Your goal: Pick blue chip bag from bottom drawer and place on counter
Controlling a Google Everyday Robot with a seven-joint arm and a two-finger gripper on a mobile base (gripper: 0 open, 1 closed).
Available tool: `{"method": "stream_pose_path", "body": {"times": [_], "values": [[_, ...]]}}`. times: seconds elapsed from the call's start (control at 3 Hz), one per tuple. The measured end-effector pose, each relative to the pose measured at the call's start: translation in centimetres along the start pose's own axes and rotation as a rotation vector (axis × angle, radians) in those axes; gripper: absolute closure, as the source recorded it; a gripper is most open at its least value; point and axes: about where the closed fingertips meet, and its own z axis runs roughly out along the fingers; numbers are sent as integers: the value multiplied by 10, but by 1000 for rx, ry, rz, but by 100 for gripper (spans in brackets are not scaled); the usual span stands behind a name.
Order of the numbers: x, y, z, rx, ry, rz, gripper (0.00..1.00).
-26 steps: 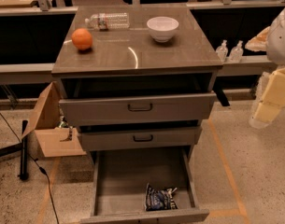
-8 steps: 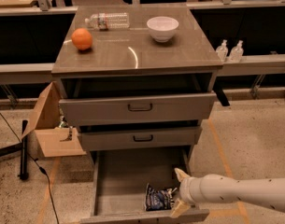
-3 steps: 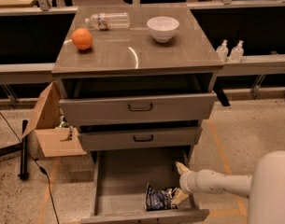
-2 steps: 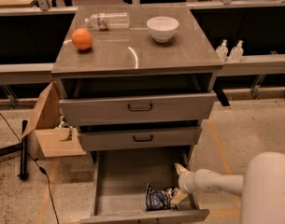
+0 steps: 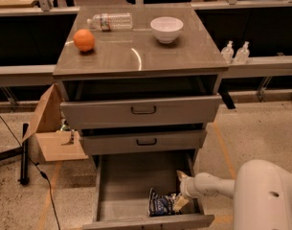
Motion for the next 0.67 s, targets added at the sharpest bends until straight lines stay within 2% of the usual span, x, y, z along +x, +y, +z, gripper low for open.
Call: {"method": "stream_pose_path", "body": {"times": [0.67], "values": [[1,20,36,-74,-18,29,0]]}}
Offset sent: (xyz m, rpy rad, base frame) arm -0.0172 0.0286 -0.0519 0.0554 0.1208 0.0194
